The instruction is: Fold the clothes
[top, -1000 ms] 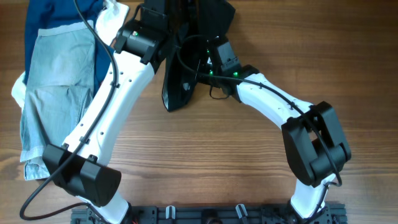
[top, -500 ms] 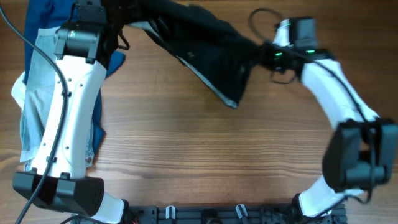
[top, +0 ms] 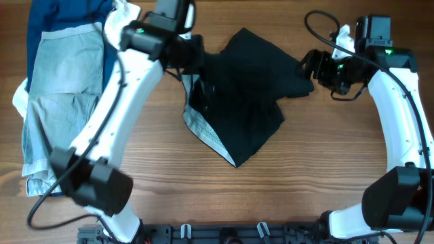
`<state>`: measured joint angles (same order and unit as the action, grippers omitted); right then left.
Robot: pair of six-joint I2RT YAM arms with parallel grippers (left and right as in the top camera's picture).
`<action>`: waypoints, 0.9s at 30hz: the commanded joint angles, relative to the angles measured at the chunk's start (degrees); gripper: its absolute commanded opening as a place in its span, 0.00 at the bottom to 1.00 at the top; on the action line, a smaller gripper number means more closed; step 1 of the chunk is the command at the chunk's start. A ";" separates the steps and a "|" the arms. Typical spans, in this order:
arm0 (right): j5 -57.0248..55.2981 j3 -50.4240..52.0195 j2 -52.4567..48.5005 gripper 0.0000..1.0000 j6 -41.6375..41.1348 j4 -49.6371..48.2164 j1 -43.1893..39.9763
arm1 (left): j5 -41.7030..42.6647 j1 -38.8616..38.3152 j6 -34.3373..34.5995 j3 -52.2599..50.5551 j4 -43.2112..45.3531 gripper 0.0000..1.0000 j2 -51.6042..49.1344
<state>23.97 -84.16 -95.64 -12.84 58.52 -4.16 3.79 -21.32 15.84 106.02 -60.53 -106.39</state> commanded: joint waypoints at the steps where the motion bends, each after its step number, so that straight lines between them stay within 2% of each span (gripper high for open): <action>1: 0.17 1.07 -0.42 0.80 2.16 3.39 1.97 | 1.33 -0.33 1.62 -0.07 1.77 0.04 -3.10; 4: 2.19 6.32 -0.42 0.77 1.44 3.06 6.12 | 1.42 0.61 2.73 -0.07 3.87 0.04 -3.30; 9: 4.11 15.93 -0.39 0.76 -2.34 -5.22 14.78 | 1.55 2.82 3.10 -0.07 5.88 0.04 -3.30; 13: -1.60 21.27 -0.48 0.73 -6.78 -12.94 19.80 | 1.55 4.61 3.08 -0.07 5.42 0.04 -3.30; 19: 1.66 27.93 -4.39 0.56 -9.16 -29.59 20.44 | 1.64 10.54 3.06 -0.04 5.46 0.04 -3.28; 27: 1.40 27.93 -11.65 0.56 -9.73 -32.57 18.75 | 3.45 12.07 3.04 -0.07 2.89 0.04 -3.28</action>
<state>25.54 -56.73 -104.64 -21.58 25.98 15.92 5.96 -8.93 18.20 105.86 -56.53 -110.00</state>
